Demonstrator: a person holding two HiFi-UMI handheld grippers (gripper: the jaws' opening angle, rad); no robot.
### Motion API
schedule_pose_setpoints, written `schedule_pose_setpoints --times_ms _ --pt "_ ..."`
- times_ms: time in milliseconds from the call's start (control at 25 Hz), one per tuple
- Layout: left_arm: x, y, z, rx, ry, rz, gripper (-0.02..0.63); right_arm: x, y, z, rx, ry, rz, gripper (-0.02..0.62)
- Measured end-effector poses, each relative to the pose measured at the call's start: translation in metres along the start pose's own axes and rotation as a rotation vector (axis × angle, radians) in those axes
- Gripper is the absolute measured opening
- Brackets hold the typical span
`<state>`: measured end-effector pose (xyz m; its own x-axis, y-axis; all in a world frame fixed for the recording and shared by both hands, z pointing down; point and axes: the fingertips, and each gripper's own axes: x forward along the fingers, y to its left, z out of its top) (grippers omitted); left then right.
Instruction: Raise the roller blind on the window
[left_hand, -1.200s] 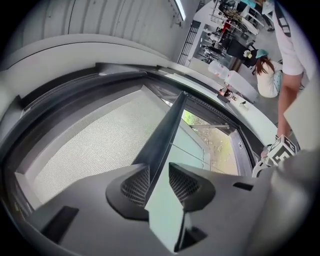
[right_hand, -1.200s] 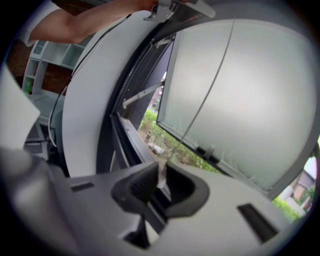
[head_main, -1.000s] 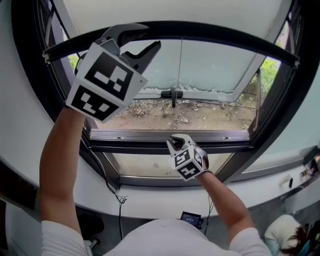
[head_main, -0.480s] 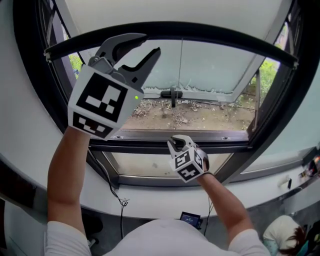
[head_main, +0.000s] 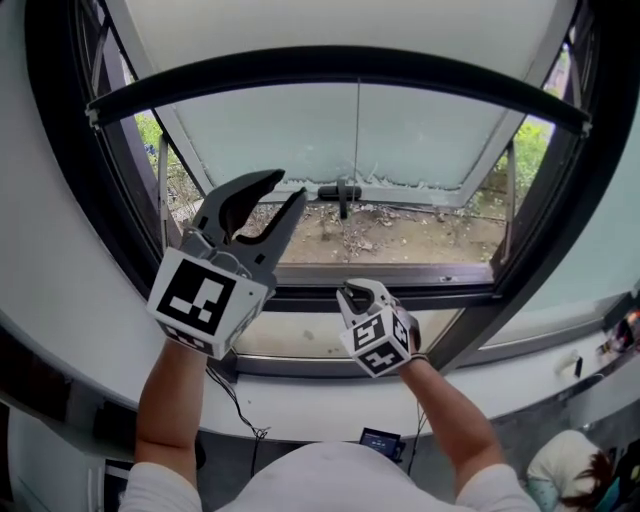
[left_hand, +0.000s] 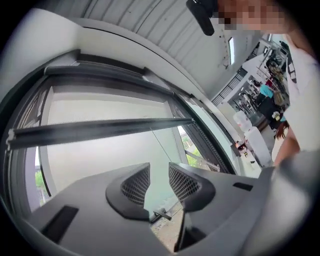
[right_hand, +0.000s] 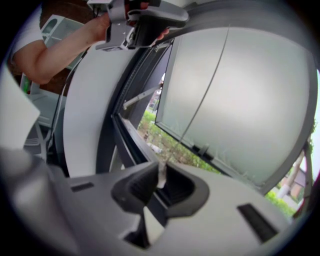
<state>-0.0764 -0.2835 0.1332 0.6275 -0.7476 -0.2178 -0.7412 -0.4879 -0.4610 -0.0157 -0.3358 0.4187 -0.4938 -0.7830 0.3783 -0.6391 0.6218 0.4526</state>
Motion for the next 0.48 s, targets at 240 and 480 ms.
schedule_pose_setpoints --times_ms 240,480 --pt "-0.020 -0.022 -0.051 -0.117 0.063 -0.014 0.133 -0.012 -0.001 0.003 0.005 -0.015 -0.009 0.060" --pt "-0.040 -0.038 -0.080 -0.216 0.093 -0.020 0.133 -0.023 0.000 0.014 0.013 -0.048 -0.020 0.060"
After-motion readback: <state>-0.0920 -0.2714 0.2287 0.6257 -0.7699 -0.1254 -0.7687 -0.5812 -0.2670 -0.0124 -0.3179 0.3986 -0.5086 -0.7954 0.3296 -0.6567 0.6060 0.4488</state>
